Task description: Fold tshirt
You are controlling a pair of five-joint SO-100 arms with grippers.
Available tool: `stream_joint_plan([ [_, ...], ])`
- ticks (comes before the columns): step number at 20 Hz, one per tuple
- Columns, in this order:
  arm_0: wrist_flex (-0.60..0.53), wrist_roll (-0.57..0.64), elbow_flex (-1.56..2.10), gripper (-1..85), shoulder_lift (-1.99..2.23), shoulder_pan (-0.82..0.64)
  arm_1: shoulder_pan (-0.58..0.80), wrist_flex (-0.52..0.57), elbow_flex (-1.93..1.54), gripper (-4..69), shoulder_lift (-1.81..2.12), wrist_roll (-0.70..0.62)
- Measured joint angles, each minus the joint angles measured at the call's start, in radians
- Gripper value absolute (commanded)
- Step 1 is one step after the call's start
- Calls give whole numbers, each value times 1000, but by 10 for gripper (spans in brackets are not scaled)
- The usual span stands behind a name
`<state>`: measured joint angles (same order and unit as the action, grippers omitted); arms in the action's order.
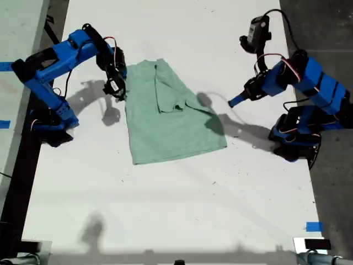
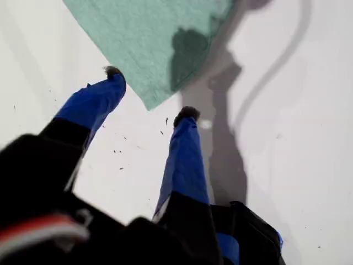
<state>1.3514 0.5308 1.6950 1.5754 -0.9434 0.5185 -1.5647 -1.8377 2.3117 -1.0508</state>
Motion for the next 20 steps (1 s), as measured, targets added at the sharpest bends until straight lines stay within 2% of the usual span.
stream_joint_plan([
  [5,146,-25,-600,1,-437,138,0,0,-20,185,2,20],
  [7,112,-25,-724,1,-541,160,0,0,-41,179,23,26],
  [10,-28,-23,-762,24,-618,170,0,0,-80,171,52,34],
  [11,-81,-23,-762,180,-650,173,0,0,-89,169,61,38],
  [12,-129,-20,-762,253,-684,176,0,0,-98,167,71,38],
  [14,-201,28,-762,294,-721,181,0,0,-115,162,89,46],
  [17,-227,80,-762,291,-723,195,0,5,-130,157,94,55],
  [20,-143,69,-762,289,-653,206,0,23,-155,154,95,61],
])
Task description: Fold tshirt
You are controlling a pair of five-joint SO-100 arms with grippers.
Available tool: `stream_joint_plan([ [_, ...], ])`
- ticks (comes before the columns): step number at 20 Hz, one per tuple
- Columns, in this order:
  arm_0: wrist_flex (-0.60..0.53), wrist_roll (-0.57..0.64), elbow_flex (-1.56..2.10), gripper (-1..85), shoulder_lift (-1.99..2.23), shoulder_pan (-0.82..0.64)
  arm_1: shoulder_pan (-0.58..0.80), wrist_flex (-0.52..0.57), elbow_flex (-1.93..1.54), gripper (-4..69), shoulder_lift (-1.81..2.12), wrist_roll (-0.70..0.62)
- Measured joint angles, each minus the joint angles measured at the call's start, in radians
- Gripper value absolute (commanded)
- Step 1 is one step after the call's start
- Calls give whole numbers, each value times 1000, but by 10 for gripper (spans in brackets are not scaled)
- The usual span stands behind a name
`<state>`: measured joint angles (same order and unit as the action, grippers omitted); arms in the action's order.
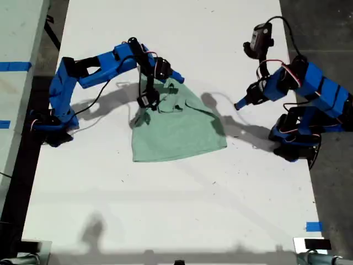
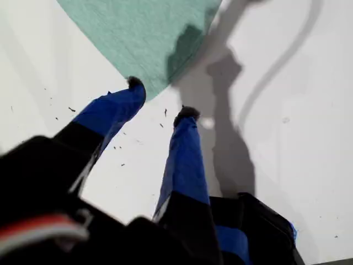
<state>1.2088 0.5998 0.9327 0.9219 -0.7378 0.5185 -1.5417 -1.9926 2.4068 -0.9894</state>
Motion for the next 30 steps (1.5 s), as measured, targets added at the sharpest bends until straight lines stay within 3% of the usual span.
stream_joint_plan([
  [5,247,-83,110,251,265,52,-38,97,-72,151,-40,-9],
  [8,310,-161,195,252,316,150,-66,186,-117,150,-110,-35],
  [12,288,-264,393,252,468,265,-89,290,-184,150,-160,-43],
  [20,133,-408,911,252,914,328,-100,518,-325,144,-264,-41],
  [21,126,-414,930,252,927,334,-101,532,-325,170,-288,-38],
  [22,121,-414,940,252,933,337,-103,541,-325,269,-310,-38],
  [23,120,-419,946,252,936,339,-103,548,-325,285,-316,-38],
  [30,115,-420,986,252,965,342,-107,554,-325,282,-345,-38],
])
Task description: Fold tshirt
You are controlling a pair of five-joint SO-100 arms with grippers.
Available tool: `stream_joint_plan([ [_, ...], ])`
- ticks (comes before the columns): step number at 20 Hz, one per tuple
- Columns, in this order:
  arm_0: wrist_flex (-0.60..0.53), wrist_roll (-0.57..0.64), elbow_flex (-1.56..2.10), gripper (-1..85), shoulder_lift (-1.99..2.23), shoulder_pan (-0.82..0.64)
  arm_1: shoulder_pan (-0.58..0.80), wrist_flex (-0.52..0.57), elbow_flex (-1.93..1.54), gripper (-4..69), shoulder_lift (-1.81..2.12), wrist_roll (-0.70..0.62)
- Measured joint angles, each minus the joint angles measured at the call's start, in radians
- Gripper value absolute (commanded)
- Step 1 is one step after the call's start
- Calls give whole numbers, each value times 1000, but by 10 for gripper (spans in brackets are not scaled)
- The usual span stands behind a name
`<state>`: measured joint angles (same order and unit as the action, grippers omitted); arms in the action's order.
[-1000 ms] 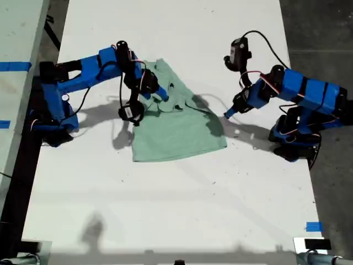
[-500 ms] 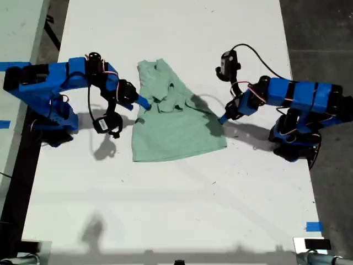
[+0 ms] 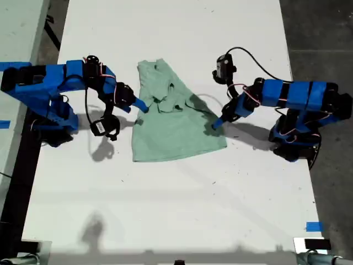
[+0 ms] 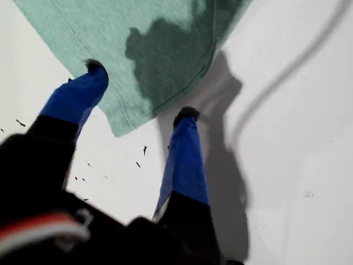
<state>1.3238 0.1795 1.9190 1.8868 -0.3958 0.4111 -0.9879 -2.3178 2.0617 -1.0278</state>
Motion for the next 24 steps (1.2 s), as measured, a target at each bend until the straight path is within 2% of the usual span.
stream_joint_plan([
  [7,-5,-3,58,250,75,0,15,91,18,282,-267,0],
  [9,-5,-9,69,250,86,0,21,91,77,220,-353,0],
  [10,-5,-9,75,249,89,0,25,89,107,173,-379,-2],
  [11,-5,-11,78,249,92,0,28,87,130,92,-400,-9],
  [13,-8,-11,87,248,106,0,28,87,166,7,-426,-17],
  [15,-11,-12,97,247,121,0,28,86,187,-4,-440,-21],
  [20,-11,-21,97,246,141,0,-8,17,247,-5,-472,-21],
  [24,-11,-40,100,245,155,12,-43,-181,324,-5,-434,2],
])
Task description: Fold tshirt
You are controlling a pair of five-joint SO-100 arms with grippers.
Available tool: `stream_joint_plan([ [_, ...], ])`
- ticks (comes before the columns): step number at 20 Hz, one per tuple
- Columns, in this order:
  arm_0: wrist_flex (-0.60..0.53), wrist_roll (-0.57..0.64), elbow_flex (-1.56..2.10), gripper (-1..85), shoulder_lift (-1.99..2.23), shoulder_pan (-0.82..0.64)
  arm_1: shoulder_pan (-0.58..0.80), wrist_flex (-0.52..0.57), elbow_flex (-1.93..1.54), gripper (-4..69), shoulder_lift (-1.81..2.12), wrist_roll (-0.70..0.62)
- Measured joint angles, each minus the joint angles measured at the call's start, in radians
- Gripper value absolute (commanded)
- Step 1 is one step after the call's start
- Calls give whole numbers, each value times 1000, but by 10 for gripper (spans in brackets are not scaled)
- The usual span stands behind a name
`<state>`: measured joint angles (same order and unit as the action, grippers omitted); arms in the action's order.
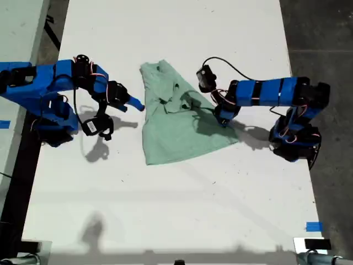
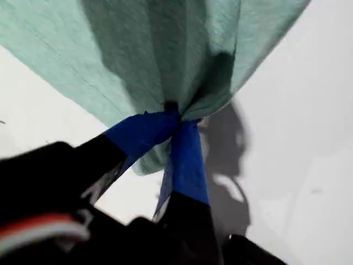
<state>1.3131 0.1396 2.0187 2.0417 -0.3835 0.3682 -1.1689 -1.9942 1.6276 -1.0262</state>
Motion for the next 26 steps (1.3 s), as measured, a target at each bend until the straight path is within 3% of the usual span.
stream_joint_plan([
  [5,0,-11,12,245,20,12,-84,-149,170,-6,74,61],
  [12,0,-15,12,247,20,18,-213,-160,776,8,-430,219],
  [14,3,-25,12,251,20,20,-225,-132,899,216,-618,287],
  [15,5,-28,12,252,20,28,-227,-124,937,242,-710,313],
  [16,11,-32,12,252,20,34,-221,-143,992,333,-773,325],
  [21,15,-35,12,252,20,37,-219,-290,1077,296,-799,288],
  [26,25,-46,12,252,64,49,-219,-442,1071,272,-497,250],
])
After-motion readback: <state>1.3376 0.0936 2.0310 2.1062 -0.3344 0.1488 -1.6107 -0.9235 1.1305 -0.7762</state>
